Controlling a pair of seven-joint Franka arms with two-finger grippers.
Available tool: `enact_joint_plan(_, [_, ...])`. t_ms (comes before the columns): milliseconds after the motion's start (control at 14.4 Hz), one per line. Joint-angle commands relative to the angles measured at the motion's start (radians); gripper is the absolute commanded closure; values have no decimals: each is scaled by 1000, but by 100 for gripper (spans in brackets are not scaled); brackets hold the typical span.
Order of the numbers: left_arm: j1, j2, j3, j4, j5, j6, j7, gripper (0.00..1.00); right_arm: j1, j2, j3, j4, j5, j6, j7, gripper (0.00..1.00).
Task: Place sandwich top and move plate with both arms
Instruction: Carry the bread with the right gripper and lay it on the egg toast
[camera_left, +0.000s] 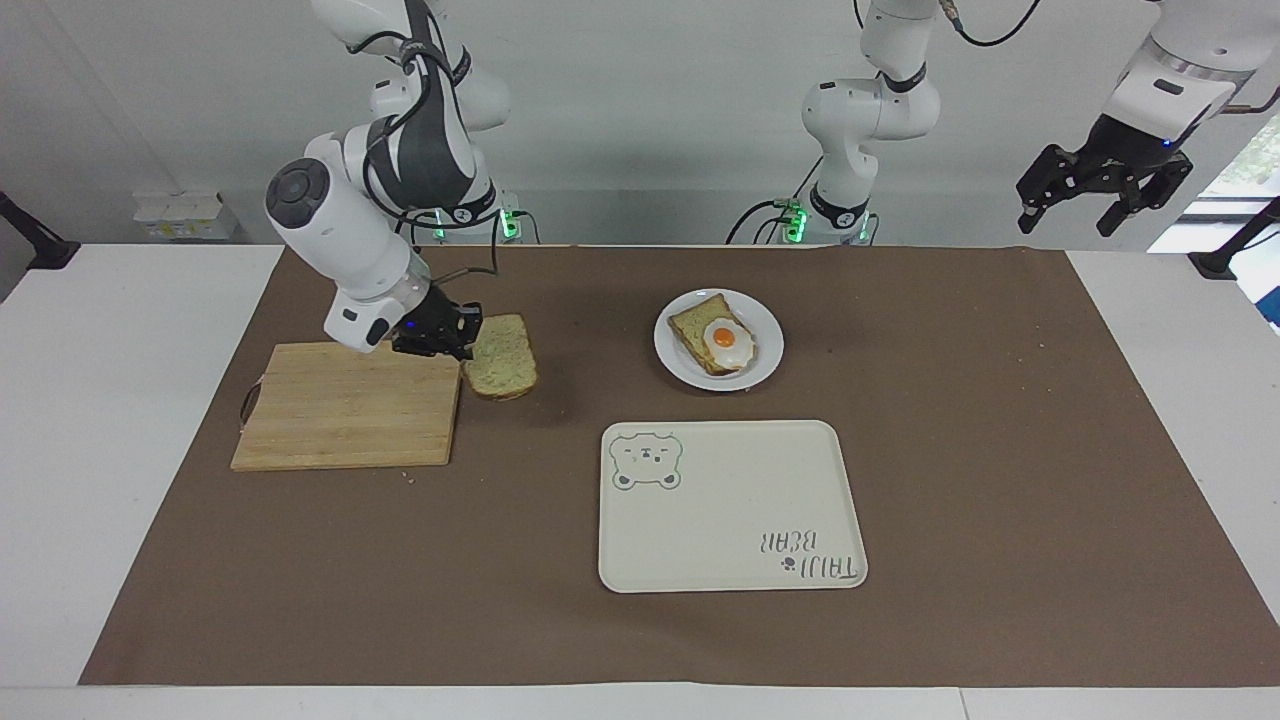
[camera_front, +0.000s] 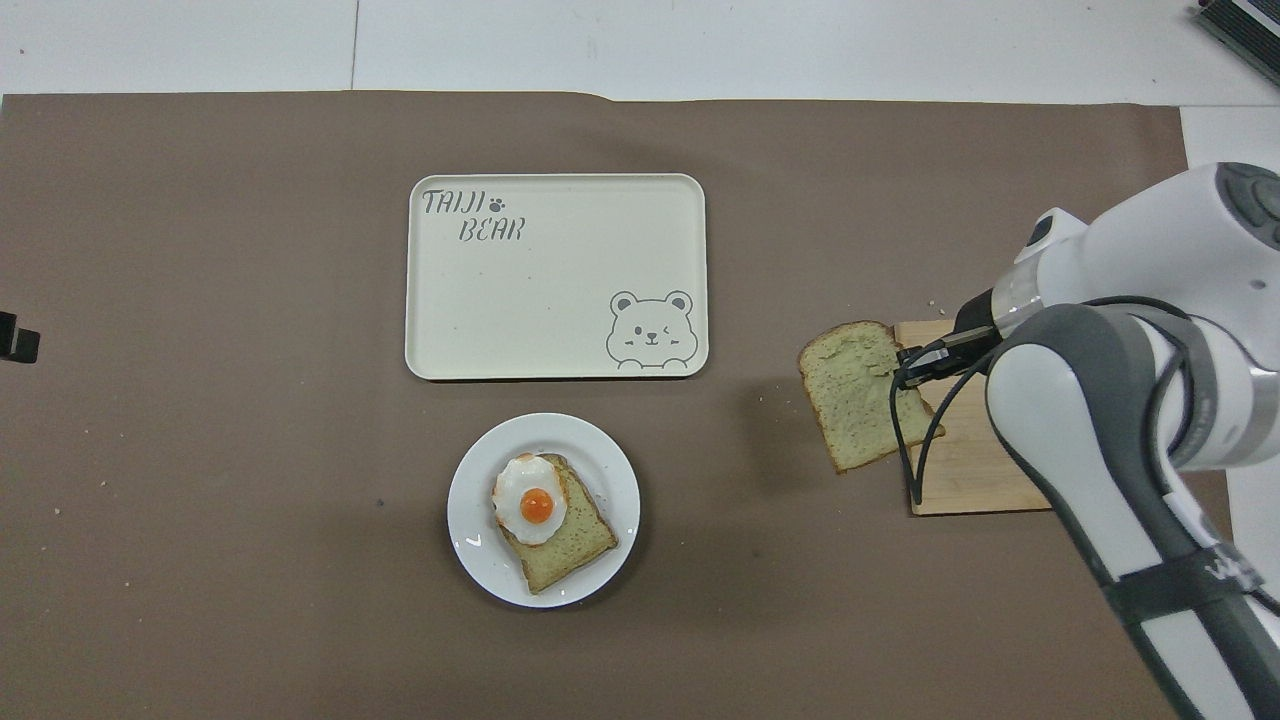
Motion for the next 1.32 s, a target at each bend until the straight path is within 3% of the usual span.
enact_joint_plan(0, [15,-16,-14,-16,12,-1,-7,0,75,-39,0,-44,26,25,111,100])
enact_joint_plan(417, [15,-16,-14,-16,12,-2,-7,0,299,-11,1,-70,81,117,360,100])
enact_joint_plan(695, [15,-16,-14,-14,12,-1,-7,0,454,21,1,-102,157,279,544,100])
enact_joint_plan(1043, [15,-16,-14,-16,12,-1,-7,0,575,98,1,-105,158,408,688,100])
enact_joint_plan(1252, [15,-16,-14,-16,12,-2,-7,0,598,132,1,-118,158,448,702,100])
